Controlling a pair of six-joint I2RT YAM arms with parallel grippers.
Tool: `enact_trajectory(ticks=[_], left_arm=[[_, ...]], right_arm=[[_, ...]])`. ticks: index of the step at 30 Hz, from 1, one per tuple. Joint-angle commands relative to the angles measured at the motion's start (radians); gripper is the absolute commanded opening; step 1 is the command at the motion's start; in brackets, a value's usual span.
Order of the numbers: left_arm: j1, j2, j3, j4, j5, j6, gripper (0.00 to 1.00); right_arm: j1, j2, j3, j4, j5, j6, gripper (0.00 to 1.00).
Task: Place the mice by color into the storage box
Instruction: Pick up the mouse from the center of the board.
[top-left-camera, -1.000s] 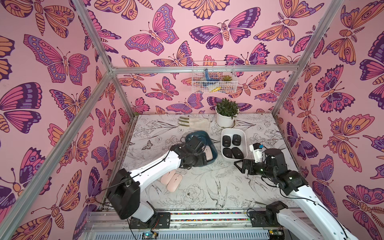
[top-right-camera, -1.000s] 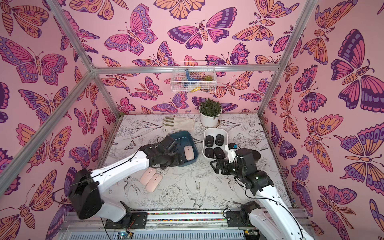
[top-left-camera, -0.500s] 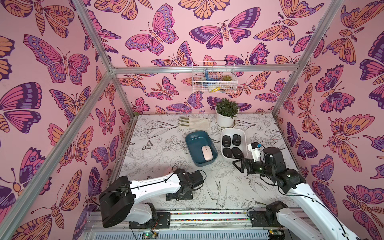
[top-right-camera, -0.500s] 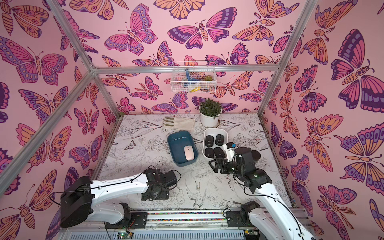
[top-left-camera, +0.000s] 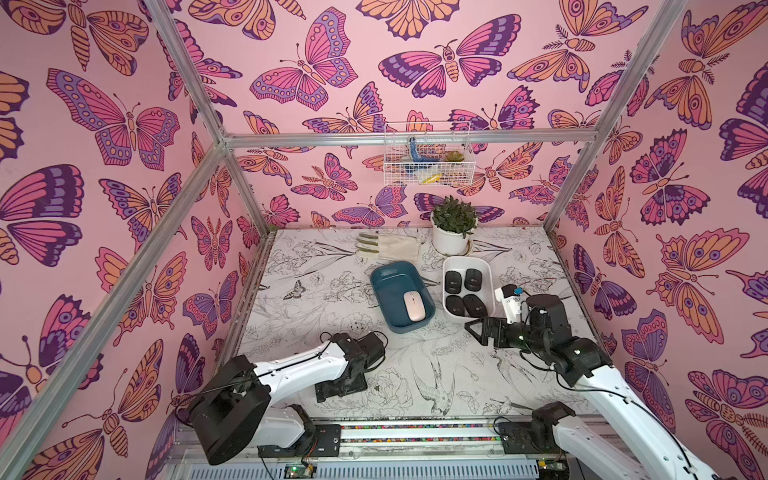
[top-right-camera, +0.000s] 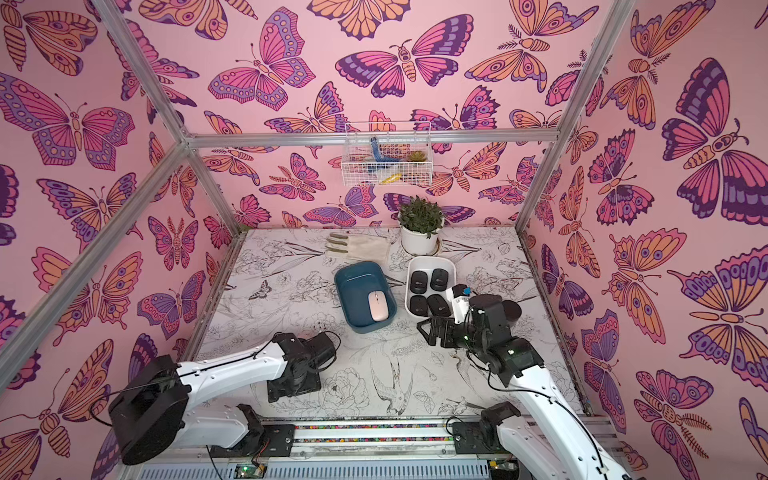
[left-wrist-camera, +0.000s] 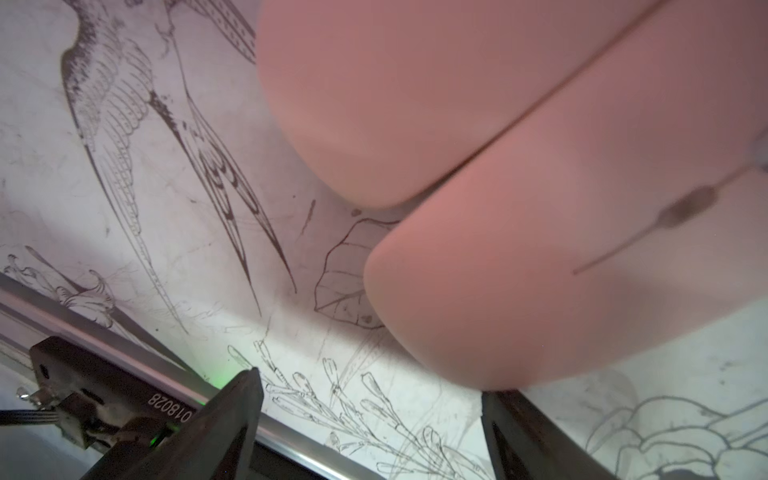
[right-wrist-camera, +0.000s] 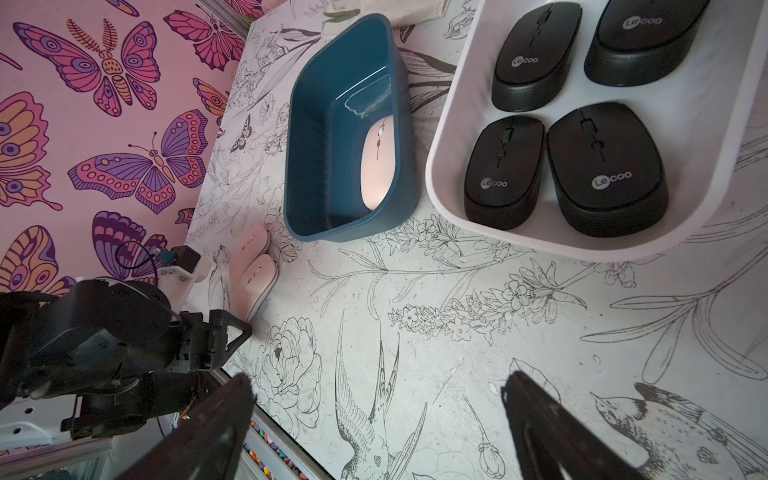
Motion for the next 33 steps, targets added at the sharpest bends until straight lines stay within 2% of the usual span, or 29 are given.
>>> enact_trajectory(ticks=[1,15,24,33], left_arm=[[0.04,0.038,0.001,0.074,0.02,0.098,0.86],[0.081,0.258,0.134,0.191,0.025,0.267,0.83],[0.027,0.276,0.215,0.216,0.09,0.296,0.86],[0.051,0.242,0.195,0.192,0.06,0.318,0.91]], right_arm=[[0.001,0.001,0.043,-0.002,-0.011,-0.004,0.97],[0.0,-0.014,0.056,-0.029,0.006,-0.002,0.96],[0.0,-0.002,0.046,-0.016,0.017,0.002,0.96],[0.001,0.005,0.041,-0.013,0.019,0.007,0.96]])
